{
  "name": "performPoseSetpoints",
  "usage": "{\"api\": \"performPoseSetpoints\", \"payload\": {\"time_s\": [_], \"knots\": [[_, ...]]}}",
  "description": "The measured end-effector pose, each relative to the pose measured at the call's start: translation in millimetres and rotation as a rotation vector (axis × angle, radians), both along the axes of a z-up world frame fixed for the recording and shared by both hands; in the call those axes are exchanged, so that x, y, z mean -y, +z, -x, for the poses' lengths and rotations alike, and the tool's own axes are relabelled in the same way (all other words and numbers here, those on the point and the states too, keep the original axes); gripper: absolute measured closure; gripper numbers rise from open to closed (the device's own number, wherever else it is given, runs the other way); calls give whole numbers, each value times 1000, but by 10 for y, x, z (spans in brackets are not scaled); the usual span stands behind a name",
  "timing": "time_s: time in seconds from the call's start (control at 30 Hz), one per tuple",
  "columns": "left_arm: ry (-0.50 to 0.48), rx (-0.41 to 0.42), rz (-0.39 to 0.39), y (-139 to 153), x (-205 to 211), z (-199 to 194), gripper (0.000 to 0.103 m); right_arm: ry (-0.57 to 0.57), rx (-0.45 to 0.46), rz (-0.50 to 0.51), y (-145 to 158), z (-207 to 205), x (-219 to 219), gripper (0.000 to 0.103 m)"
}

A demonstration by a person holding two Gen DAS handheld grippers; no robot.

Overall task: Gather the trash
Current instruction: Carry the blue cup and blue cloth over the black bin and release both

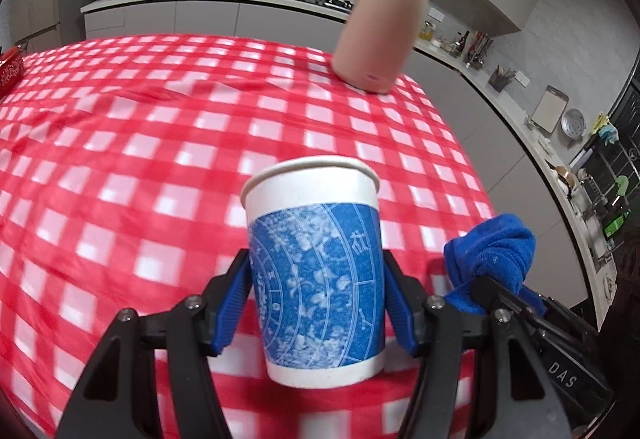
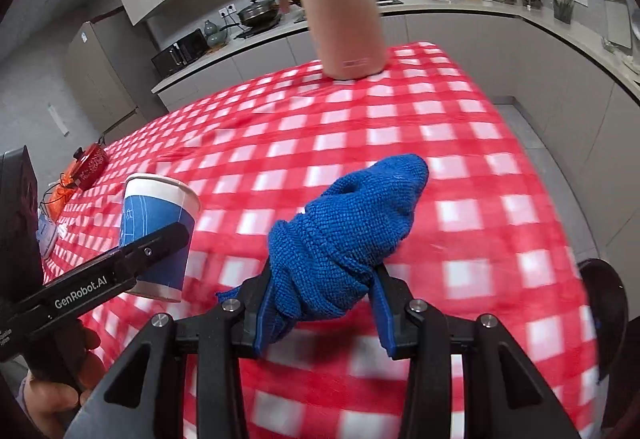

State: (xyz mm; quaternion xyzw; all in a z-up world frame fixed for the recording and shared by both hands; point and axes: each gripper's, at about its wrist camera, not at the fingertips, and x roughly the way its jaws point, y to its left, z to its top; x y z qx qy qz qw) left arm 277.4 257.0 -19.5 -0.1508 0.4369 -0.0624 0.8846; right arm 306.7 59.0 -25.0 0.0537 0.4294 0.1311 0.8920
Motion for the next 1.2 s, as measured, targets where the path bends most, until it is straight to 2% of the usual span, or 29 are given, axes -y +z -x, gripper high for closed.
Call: {"api": "performPoseSetpoints", "payload": {"time_s": [0.27, 0.57, 0.9, 1.2], "knots": [[-87, 14, -28, 59, 323, 53, 40, -80, 21, -16, 87, 183, 390, 59], [-162, 29, -21, 58, 498, 97, 40, -154, -9, -27, 95, 341, 469, 59], [-139, 61, -24, 170, 808, 201, 40, -127, 25, -27, 213, 425, 647, 59], [-91, 57, -27, 236, 1416, 366, 40, -70, 40, -46, 292, 533, 1350, 59]]}}
